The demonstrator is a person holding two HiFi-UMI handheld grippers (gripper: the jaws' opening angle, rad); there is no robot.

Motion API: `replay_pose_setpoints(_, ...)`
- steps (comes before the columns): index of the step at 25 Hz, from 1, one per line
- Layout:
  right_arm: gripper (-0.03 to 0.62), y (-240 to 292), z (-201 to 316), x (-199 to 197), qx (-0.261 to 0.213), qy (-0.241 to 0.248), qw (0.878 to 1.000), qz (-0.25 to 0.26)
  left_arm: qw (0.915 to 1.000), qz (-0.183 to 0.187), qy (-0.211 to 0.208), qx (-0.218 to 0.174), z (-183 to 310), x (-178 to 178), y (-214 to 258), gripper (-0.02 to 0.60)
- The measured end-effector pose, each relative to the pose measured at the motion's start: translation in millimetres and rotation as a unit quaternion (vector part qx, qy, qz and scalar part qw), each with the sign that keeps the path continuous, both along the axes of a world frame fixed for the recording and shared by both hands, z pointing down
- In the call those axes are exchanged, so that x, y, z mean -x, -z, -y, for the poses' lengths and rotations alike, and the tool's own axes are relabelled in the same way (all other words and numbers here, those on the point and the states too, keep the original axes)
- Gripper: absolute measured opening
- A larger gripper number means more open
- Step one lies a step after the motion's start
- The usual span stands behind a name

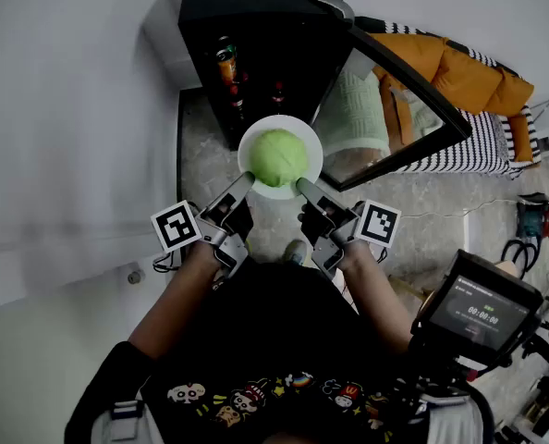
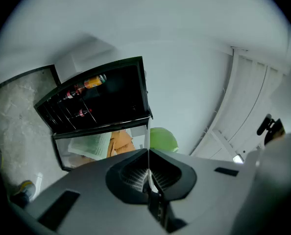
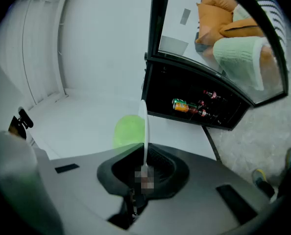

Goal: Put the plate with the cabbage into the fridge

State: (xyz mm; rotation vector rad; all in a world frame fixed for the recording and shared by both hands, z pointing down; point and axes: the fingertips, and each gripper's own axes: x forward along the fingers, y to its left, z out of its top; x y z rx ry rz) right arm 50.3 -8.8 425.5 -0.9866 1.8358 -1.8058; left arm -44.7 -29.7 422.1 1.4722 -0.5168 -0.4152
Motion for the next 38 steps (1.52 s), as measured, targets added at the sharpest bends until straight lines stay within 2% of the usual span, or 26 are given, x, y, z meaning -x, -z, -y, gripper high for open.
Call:
replay_pose_setpoints(9,0.023,-2.6,2.1,-0.1,-0.003,0.003,1.000,-0.006,0.9999,0.003,-0.004,0.012,-0.1,0.6,-3.7,0.011)
replay_pose_setpoints(23,0.023,-2.1,2.9,-0.5,0.000,-0.006,1.000,-0.009,0.9999,0.013,-0.008,0.004,1.5,-0.4,-6.1,0.011)
replay_pose_setpoints(31,0.023,1.3,5.4,4.1,-0.004,0.004,1.000,-0.002,0.9999,0.009,0.005,-0.007,2.6,2.1,-2.3,0.011)
replay_pose_setpoints(38,0.023,-1.2,3.1,4.3,-0.004,0.019,1.000,-0.007,0.9998,0.011,0.016,-0.001,-2.1,4.5,-3.4,0.011)
